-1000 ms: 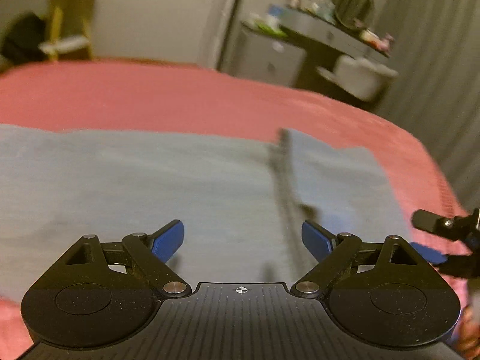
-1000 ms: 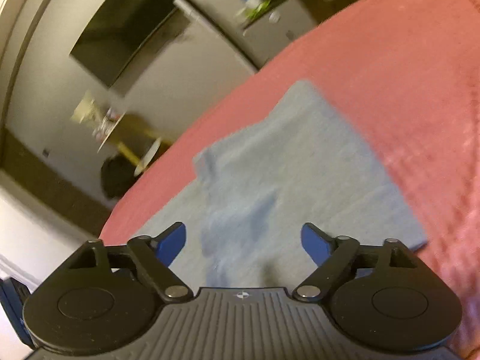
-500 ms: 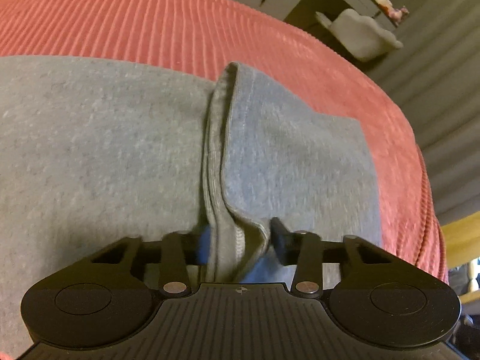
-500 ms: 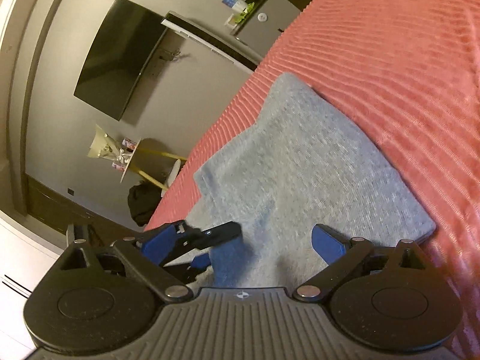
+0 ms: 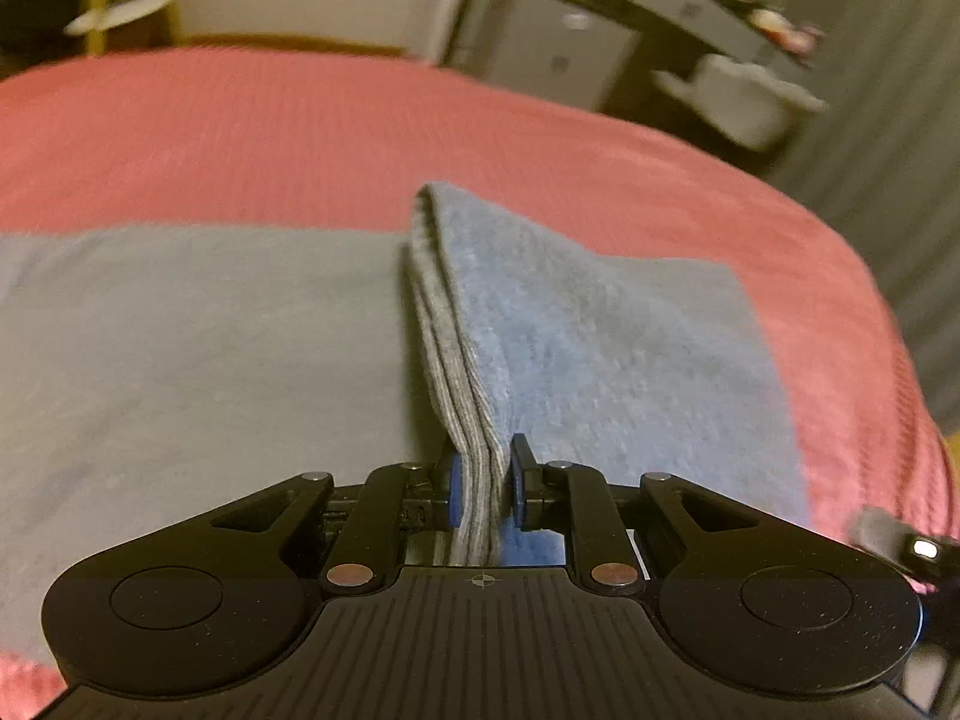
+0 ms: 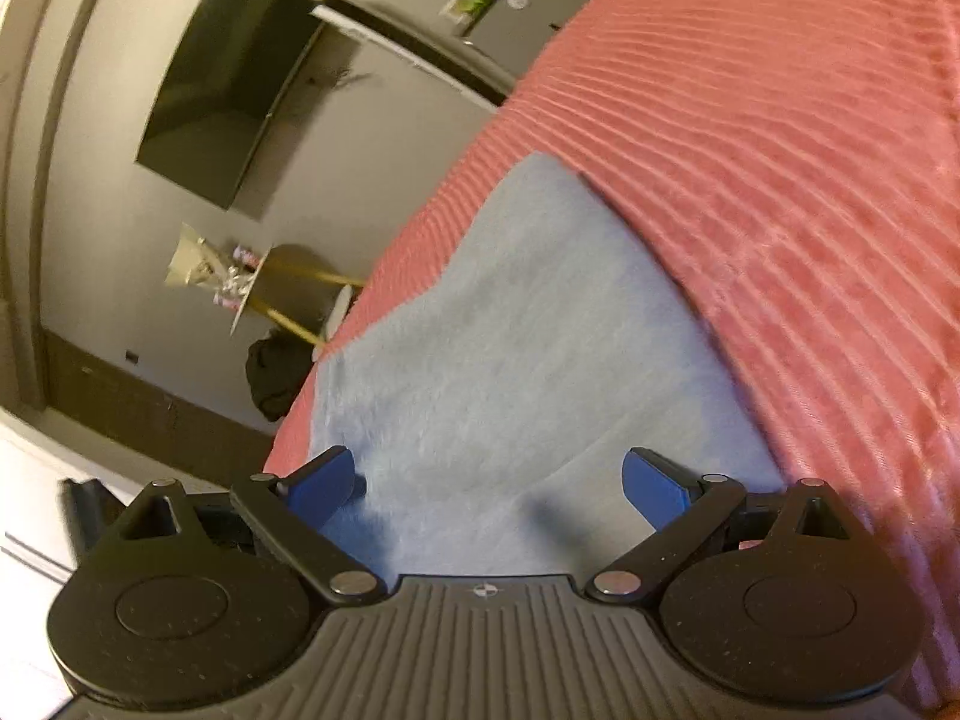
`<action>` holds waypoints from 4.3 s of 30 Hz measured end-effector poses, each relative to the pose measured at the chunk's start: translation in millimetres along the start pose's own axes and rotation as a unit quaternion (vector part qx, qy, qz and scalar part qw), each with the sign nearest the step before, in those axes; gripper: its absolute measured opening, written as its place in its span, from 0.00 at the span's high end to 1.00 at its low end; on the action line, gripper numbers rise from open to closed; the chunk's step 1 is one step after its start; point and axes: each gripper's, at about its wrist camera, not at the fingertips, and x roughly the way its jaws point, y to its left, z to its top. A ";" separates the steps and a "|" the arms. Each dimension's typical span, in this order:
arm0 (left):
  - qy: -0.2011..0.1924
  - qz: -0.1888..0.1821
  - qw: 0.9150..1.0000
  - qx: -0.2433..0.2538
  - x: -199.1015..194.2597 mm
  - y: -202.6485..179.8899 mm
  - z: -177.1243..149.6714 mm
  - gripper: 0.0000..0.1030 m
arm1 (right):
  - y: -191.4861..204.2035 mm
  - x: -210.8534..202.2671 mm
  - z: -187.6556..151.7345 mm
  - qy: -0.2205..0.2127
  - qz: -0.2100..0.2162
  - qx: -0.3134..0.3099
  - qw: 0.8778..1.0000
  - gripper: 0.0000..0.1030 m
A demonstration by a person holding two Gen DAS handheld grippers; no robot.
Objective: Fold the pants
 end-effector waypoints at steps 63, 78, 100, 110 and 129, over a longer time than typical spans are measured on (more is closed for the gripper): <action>-0.008 -0.136 0.987 -0.089 6.2 69.6 -50.5 0.73 | 45.4 44.7 -12.3 0.053 -0.134 -0.087 0.986 0.08; -0.015 -0.119 0.991 -0.055 -1.4 63.9 -54.0 0.76 | 79.6 106.7 24.3 0.022 -0.252 -0.219 0.942 0.58; -0.051 -0.147 0.985 -0.077 -3.6 74.5 -57.7 0.83 | 74.6 47.6 -16.4 -0.068 -0.184 -0.148 0.969 0.10; -0.045 -0.153 0.983 -0.089 -16.0 81.7 -53.2 0.84 | 89.2 51.8 -26.6 -0.109 -0.225 -0.182 0.951 0.09; -0.040 -0.140 0.984 -0.100 -26.4 86.9 -42.6 0.84 | 82.0 67.7 -22.2 -0.075 -0.207 -0.192 0.956 0.05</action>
